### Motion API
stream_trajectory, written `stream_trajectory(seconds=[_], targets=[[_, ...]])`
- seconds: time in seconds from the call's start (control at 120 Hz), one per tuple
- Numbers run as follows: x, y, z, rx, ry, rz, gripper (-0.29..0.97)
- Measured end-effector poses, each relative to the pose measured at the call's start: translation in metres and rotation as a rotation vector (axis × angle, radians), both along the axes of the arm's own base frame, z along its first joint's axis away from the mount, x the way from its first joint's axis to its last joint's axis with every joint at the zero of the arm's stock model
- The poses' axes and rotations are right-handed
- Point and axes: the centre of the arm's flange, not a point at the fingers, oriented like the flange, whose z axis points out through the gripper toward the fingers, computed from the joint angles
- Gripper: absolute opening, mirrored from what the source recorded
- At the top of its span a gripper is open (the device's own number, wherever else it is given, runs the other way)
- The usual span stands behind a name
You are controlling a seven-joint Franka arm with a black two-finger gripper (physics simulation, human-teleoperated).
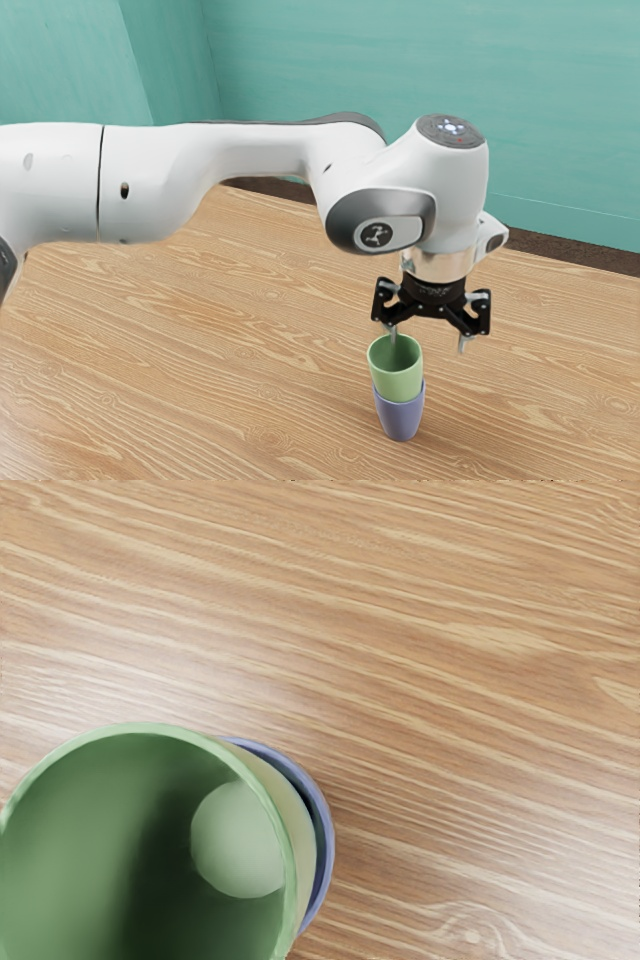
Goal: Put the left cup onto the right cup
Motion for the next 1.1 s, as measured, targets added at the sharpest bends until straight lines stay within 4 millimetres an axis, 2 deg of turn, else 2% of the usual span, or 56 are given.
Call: stream_trajectory(seconds=[0.175, 0.408, 0.542, 0.708, 0.975, 1.1], targets=[[-0.009, -0.004, 0.014, 0.014, -0.007, -0.007, 0.67], [-0.017, -0.008, 0.053, 0.016, -0.03, -0.005, 0.68], [-0.029, -0.01, 0.08, 0.018, -0.052, -0.01, 0.68], [-0.035, -0.003, 0.105, 0.029, -0.085, -0.007, 0.68], [-0.019, 0.048, 0.142, 0.061, -0.128, 0.038, 0.68], [-0.005, 0.086, 0.156, 0.067, -0.121, 0.073, 0.68]])
